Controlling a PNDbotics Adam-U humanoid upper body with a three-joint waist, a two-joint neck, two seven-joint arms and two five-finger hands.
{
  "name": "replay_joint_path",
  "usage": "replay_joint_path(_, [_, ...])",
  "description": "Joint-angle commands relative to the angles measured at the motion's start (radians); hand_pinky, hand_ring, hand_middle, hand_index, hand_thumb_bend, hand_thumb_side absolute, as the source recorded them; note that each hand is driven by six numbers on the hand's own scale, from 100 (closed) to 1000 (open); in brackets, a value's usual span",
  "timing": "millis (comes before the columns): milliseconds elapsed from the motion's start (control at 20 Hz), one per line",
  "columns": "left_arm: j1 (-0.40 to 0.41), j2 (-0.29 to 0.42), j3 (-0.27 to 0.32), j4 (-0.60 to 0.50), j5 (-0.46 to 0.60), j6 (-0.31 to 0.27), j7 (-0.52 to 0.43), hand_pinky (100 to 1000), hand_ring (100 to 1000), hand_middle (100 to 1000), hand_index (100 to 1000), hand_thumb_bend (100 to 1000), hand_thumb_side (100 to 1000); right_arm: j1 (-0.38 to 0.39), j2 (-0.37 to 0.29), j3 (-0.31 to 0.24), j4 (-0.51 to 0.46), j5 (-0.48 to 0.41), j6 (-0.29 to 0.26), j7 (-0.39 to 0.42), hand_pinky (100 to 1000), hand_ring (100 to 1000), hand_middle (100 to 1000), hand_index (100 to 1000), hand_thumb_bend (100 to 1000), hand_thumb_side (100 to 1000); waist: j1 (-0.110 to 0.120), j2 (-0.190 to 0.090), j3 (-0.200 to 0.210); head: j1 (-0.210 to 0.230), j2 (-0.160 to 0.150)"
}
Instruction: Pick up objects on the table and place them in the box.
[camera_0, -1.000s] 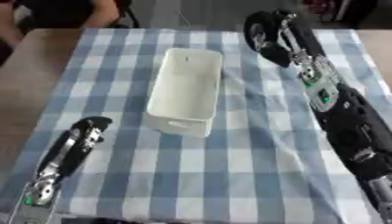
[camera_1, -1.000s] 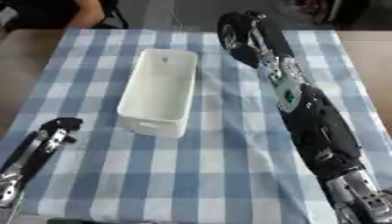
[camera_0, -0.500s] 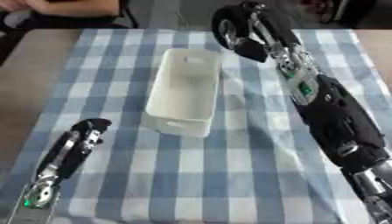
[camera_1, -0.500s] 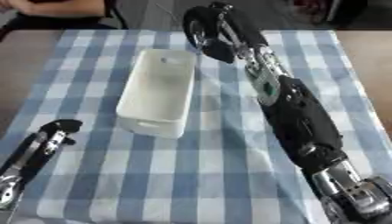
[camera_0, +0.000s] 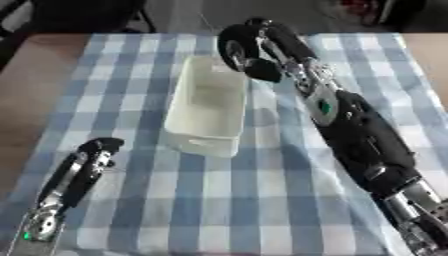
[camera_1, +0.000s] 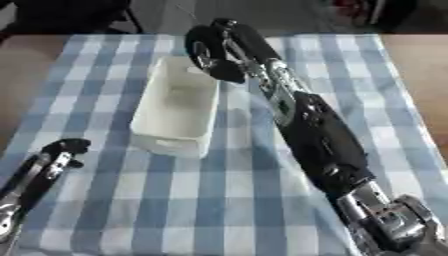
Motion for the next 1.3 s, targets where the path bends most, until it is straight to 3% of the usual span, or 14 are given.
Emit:
replay_joint_path(50, [-0.014, 0.005, 0.000, -0.013, -0.001, -0.001, -0.003, 680, 777, 801, 806, 1000, 1000, -0.032, 0.010, 0.000, 0.012, 0.011, -0.012, 0.001, 805, 645, 707, 700, 100, 669, 0.005, -0.014, 0.002, -0.012, 0.001])
replay_joint_path(400, [-0.013, 0.004, -0.001, -0.013, 0.000, -0.002, -0.004, 680, 777, 801, 807, 1000, 1000, -0.032, 0.026, 0.021, 0.048, 0.038, -0.057, 0.031, 818, 667, 731, 749, 131, 686, 0.004, -0.016, 0.003, -0.015, 0.001])
replay_joint_path(500, [-0.013, 0.004, -0.001, -0.013, 0.000, -0.002, -0.004, 680, 777, 801, 807, 1000, 1000, -0.032, 0.026, 0.027, 0.054, 0.045, -0.075, 0.054, 826, 680, 744, 784, 368, 697, 0.004, -0.016, 0.003, -0.015, 0.001])
replay_joint_path(600, [-0.013, 0.004, -0.001, -0.013, 0.000, -0.002, -0.004, 680, 777, 801, 807, 1000, 1000, -0.031, 0.026, 0.029, 0.058, 0.051, -0.090, 0.079, 832, 691, 754, 814, 522, 711, 0.004, -0.017, 0.003, -0.016, 0.001])
replay_joint_path(650, [-0.013, 0.004, -0.001, -0.013, 0.000, -0.002, -0.004, 680, 777, 801, 807, 1000, 1000, -0.031, 0.026, 0.029, 0.059, 0.053, -0.096, 0.089, 831, 690, 753, 808, 505, 709, 0.004, -0.017, 0.003, -0.016, 0.001])
replay_joint_path(700, [-0.013, 0.004, -0.001, -0.013, 0.000, -0.002, -0.004, 680, 777, 802, 807, 1000, 1000, -0.031, 0.026, 0.029, 0.059, 0.055, -0.103, 0.101, 846, 702, 765, 861, 676, 725, 0.004, -0.017, 0.003, -0.015, 0.001])
replay_joint_path(900, [-0.013, 0.005, 0.000, -0.014, -0.001, -0.002, -0.004, 680, 777, 802, 806, 1000, 1000, -0.030, 0.024, 0.026, 0.057, 0.054, -0.122, 0.130, 854, 708, 770, 891, 703, 776, 0.004, -0.017, 0.002, -0.015, 0.001])
replay_joint_path(1300, [-0.012, 0.005, 0.000, -0.013, -0.001, -0.002, -0.004, 680, 778, 802, 806, 1000, 1000, -0.030, 0.021, 0.023, 0.051, 0.049, -0.126, 0.141, 855, 711, 771, 893, 704, 791, 0.004, -0.019, 0.001, -0.016, 0.001])
